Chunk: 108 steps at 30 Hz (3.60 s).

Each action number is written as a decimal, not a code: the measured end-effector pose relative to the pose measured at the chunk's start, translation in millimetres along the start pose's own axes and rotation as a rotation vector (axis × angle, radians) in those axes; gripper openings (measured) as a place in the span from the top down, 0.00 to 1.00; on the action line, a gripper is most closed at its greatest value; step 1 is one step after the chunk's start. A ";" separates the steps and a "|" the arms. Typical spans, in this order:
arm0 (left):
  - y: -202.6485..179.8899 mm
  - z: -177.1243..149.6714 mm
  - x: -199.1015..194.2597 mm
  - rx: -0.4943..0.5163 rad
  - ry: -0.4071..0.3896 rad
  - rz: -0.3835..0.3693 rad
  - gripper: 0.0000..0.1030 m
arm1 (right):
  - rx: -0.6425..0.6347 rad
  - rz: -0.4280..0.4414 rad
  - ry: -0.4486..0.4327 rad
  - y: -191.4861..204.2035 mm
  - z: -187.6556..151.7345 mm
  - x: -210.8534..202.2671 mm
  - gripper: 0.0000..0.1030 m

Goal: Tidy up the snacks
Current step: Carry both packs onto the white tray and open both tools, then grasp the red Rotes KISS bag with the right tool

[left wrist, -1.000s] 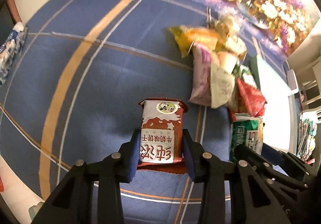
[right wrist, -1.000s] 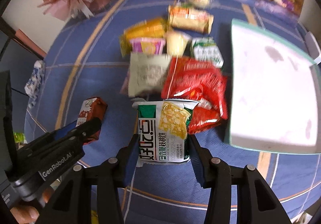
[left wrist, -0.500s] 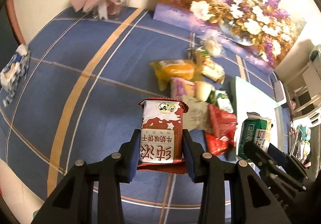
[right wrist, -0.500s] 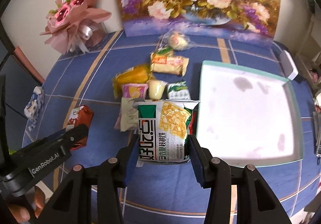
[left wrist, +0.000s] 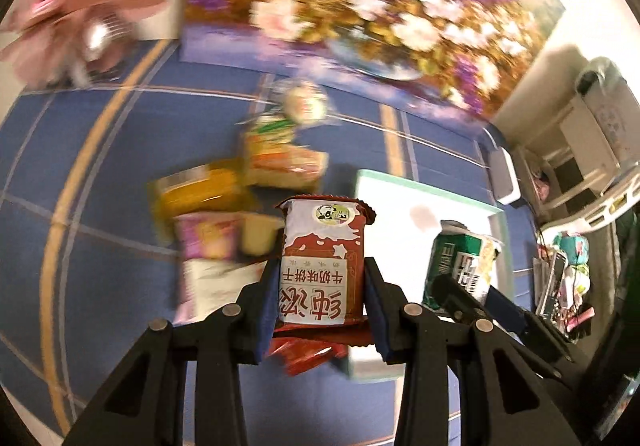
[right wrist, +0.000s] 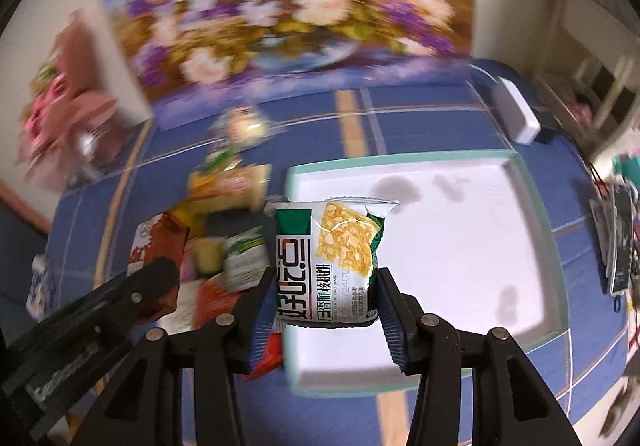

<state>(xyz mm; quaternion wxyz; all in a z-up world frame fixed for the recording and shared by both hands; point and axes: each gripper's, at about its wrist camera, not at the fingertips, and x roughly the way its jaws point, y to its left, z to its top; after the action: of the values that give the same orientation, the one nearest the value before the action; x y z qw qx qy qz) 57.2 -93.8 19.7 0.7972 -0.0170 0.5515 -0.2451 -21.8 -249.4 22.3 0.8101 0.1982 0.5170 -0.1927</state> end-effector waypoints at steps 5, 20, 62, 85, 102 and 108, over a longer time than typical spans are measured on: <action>-36.5 14.1 32.2 0.055 0.032 -0.026 0.60 | 0.086 -0.045 0.024 -45.7 20.8 18.7 0.51; -105.0 41.3 113.4 0.176 0.104 -0.031 0.60 | 0.190 -0.121 0.116 -127.5 55.7 84.4 0.51; 105.3 -14.9 -29.2 -0.195 -0.070 0.356 0.03 | 0.012 0.068 0.110 55.0 -10.2 18.9 0.18; 126.7 -31.6 14.8 -0.379 0.123 0.268 0.03 | -0.087 0.106 0.268 97.6 -43.2 76.7 0.19; 118.6 -26.6 22.3 -0.332 0.135 0.219 0.03 | -0.053 0.108 0.251 76.7 -40.8 79.3 0.46; 112.6 -23.9 21.4 -0.304 0.126 0.210 0.03 | -0.044 0.136 0.205 69.8 -33.6 58.7 0.46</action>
<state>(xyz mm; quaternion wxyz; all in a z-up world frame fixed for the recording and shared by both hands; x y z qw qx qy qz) 83.7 2.2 -41.8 0.7706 -0.0641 0.6296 -0.0749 11.7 -179.1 -35.8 0.7683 0.2337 0.5866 -0.1049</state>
